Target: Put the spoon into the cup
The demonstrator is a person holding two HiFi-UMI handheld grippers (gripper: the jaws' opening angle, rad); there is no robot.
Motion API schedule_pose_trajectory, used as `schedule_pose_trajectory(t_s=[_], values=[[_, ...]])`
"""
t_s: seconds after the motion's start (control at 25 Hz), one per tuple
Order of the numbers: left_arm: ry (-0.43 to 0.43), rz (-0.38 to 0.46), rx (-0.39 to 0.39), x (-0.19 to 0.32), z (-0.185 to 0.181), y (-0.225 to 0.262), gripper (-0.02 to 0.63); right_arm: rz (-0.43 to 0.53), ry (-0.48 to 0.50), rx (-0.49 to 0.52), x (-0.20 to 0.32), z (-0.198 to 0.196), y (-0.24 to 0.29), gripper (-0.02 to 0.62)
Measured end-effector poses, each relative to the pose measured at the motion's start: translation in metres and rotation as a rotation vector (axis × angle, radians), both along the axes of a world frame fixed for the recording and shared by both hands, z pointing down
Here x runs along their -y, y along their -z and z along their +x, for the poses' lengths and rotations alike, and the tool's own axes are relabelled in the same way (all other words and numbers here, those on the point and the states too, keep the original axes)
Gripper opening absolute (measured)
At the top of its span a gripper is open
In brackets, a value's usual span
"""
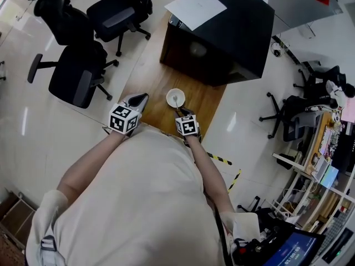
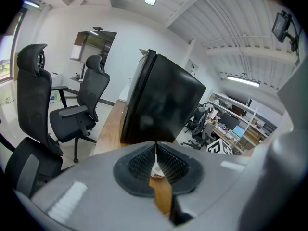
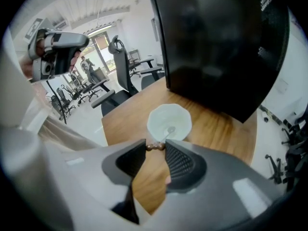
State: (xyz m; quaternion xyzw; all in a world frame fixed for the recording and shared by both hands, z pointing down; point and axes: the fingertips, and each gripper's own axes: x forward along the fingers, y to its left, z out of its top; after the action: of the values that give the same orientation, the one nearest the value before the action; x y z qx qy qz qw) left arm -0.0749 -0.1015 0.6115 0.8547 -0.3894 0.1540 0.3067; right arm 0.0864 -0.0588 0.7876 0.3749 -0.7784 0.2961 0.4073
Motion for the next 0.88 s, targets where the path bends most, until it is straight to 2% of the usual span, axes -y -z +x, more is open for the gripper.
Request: schedule_pose_trajectory(t_s=[0.32, 0.88], values=[[0.019, -0.002, 0.001, -0.004, -0.014, -0.001, 0.0, -0.011, -0.022, 0.001, 0.007, -0.002, -0.006, 0.126], [0.028, -0.013, 0.004, -0.007, -0.053, -0.004, 0.0, -0.049, -0.118, 0.04, 0.011, -0.007, -0.011, 0.127]])
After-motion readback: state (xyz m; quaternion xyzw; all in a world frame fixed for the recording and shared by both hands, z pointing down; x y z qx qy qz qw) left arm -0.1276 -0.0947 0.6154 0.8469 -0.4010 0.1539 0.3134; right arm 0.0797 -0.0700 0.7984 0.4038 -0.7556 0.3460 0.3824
